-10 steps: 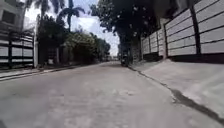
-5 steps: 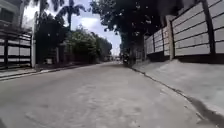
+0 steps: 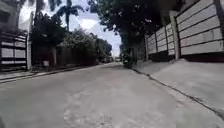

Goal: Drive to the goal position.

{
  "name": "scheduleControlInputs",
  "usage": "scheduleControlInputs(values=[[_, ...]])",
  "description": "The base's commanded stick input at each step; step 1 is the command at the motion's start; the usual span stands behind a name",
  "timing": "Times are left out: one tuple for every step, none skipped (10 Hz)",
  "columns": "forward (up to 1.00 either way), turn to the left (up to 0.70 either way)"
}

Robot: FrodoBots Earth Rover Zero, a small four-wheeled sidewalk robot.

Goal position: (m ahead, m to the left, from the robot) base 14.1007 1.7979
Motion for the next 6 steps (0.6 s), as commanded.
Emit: scheduleControlInputs(values=[[1.0, 0.0], [1.0, 0.0], [1.0, 0.0], [1.0, 0.0], [1.0, 0.0], [1.0, 0.04]])
